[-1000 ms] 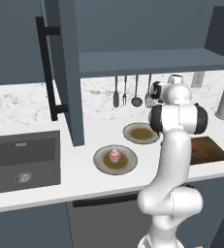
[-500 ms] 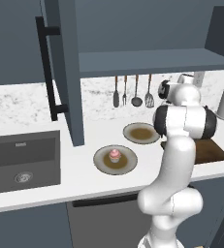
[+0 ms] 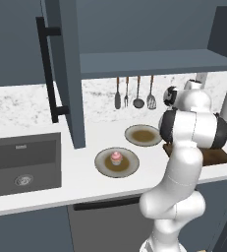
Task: From the different types of pastries on the counter, select a croissant and place it on the cutting board. Then retrieve a jar of jam from the cabinet and place it alongside the croissant on the cutting board.
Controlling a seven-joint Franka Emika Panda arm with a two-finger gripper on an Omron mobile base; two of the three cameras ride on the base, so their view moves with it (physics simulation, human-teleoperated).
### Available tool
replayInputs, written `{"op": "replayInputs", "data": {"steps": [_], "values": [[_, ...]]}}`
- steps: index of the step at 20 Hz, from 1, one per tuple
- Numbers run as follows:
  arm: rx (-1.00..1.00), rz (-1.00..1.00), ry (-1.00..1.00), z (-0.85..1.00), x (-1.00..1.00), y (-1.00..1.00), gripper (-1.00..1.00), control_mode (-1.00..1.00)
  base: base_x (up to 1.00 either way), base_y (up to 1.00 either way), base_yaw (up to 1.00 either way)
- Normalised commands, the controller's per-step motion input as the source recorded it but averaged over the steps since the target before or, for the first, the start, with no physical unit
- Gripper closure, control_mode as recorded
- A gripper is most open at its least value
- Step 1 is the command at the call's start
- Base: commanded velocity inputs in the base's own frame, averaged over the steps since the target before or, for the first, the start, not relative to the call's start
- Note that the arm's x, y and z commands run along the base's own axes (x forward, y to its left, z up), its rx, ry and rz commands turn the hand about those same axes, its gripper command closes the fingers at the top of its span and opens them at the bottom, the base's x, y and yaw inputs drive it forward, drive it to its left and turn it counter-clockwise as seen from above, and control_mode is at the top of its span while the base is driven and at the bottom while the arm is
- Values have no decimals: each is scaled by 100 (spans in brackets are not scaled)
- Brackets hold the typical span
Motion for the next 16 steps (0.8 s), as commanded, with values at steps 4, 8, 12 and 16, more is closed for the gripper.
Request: {"op": "replayInputs", "data": {"steps": [4,8,12,16], "values": [[0,4,0,22,-3,-13,100,-100,0,0,0],[0,6,0,31,0,-23,100,-100,0,0,0],[0,5,0,19,-12,-24,100,-100,0,0,0],[0,4,0,0,-35,-12,100,-100,0,0,0]]}}
